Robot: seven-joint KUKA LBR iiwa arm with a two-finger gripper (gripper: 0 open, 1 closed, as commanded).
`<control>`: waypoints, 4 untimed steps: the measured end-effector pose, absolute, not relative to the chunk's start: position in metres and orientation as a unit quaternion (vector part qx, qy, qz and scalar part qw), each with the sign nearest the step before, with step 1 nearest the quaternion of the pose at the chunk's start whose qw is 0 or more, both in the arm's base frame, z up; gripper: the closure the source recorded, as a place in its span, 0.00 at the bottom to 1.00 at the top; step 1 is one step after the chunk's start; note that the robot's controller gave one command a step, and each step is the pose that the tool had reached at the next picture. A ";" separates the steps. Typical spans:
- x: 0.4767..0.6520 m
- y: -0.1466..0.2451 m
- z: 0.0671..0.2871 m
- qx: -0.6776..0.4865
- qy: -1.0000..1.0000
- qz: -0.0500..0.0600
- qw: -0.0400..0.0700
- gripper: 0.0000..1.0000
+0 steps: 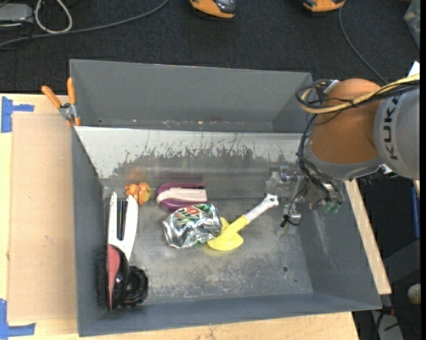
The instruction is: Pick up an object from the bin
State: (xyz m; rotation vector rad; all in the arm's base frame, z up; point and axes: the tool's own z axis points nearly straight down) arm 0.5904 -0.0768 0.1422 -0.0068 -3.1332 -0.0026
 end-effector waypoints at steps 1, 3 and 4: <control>0.592 -0.077 0.146 -0.001 -1.000 0.000 0.001 0.00; 0.593 -0.018 0.131 0.217 -0.976 -0.001 0.001 0.00; 0.595 -0.001 0.116 0.273 -0.962 -0.002 0.001 0.00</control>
Offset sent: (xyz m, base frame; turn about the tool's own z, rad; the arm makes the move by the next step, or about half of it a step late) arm 0.0292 0.0513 -0.0722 -0.5679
